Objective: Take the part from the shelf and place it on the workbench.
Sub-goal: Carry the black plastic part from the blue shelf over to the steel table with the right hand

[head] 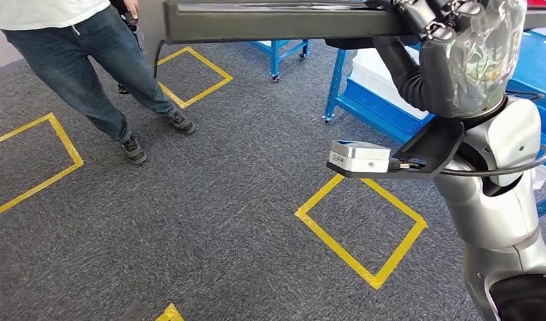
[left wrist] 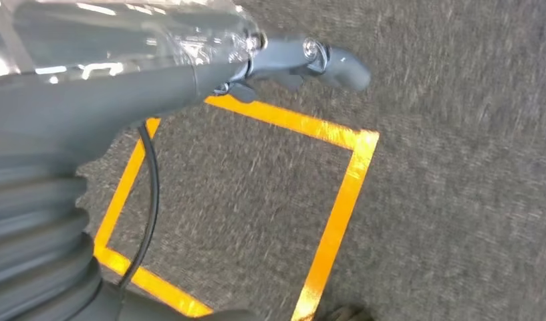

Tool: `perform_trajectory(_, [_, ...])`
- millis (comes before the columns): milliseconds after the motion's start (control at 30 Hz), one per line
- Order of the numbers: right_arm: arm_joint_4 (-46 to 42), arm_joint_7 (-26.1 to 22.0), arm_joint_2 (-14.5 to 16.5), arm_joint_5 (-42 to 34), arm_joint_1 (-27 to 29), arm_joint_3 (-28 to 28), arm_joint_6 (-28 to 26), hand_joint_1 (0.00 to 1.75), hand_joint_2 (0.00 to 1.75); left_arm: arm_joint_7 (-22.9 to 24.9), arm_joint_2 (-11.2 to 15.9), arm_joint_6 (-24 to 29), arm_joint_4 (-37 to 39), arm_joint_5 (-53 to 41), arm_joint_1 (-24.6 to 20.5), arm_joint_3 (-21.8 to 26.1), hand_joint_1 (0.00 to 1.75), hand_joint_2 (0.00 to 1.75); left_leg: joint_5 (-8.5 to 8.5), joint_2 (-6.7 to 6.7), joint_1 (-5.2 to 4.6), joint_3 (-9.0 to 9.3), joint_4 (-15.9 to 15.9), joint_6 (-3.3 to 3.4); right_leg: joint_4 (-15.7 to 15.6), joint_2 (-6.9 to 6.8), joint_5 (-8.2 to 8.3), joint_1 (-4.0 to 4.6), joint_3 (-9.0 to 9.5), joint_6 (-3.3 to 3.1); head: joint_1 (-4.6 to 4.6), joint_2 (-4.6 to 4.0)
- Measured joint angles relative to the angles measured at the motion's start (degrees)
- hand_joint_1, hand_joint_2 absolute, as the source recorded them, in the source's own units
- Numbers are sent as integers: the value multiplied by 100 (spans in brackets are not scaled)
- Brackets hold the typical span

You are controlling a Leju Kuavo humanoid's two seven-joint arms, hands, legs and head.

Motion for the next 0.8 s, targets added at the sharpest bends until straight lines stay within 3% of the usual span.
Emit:
perform_trajectory(67, [23,-8,35,2,29,-28,-31,175,175,-49,28,-2,-2,1,-27,-1,0,175,-364,189,15,-240,706,-23,2,-159,4,7,-2,-12,-43,0])
perform_trajectory(100, [37,-10,47,4,54,-42,-42,175,175,-78,34,0,-2,1,-30,-1,0,175,-447,217,33,-294,925,-35,3,-242,5,7,-2,-13,-48,0])
perform_trajectory(133, [49,-12,58,5,85,-57,-56,175,175,-113,37,1,-2,1,-29,-1,0,175,-430,239,53,-254,938,-46,5,-323,5,5,-2,-12,-53,0])
perform_trajectory(200, [62,-22,69,8,146,-92,-97,175,175,-178,38,0,-2,-7,-28,-2,0,175,-149,362,85,118,332,-60,10,-476,-5,-4,11,4,-59,0])
perform_trajectory(267, [68,-39,69,15,199,-157,-154,175,175,-239,31,-6,-1,-39,-33,-14,0,175,47,642,57,472,-358,-55,24,-603,-19,26,14,46,-75,0])
perform_trajectory(333, [68,-52,63,41,264,-234,-198,175,175,-272,19,-10,0,-90,-28,-37,0,175,53,753,13,525,-568,-11,30,-716,-17,76,7,89,-75,0])
perform_trajectory(400, [70,-58,61,91,312,-279,-215,175,175,-260,-2,-5,-1,-133,-14,-67,0,175,83,612,9,481,-587,66,26,-813,-28,84,8,127,-59,0])
perform_trajectory(467, [73,-71,66,142,338,-331,-219,175,175,-217,-36,7,-2,-159,-21,-106,0,175,123,466,17,449,-605,147,193,-633,-189,59,-64,160,-45,0])
perform_trajectory(533, [89,-98,70,179,363,-396,-219,175,175,-176,-57,7,-4,-169,-38,-133,0,175,158,323,23,413,-612,209,797,-300,-535,40,-341,170,3,0])
perform_trajectory(600, [122,-134,76,204,399,-429,-210,175,175,-158,-57,-8,-4,-165,-41,-140,0,175,186,168,15,380,-610,249,1493,-164,-782,41,-682,165,57,0])
perform_trajectory(633, [140,-149,83,212,414,-434,-204,175,175,-156,-58,-15,-4,-160,-40,-140,0,175,200,83,10,367,-609,260,1627,-144,-765,41,-755,159,74,0])
perform_trajectory(667, [156,-163,93,218,419,-436,-197,175,175,-155,-58,-19,-4,-152,-39,-141,0,175,214,-3,6,360,-609,265,1523,-125,-636,41,-714,150,91,1])
perform_trajectory(700, [169,-174,105,222,411,-436,-191,175,175,-155,-61,-21,-4,-143,-40,-142,0,175,228,-92,5,357,-608,263,1213,-74,-426,41,-570,135,114,1])
perform_trajectory(767, [186,-190,129,226,362,-438,-157,175,175,-156,-74,-22,-5,-120,-49,-142,0,175,262,-257,14,327,-600,232,463,234,-81,34,-223,100,157,1])
perform_trajectory(800, [194,-197,137,227,323,-438,-132,175,175,-157,-81,-22,-5,-109,-58,-142,0,175,288,-328,25,289,-593,205,205,376,-16,36,-111,91,178,0])
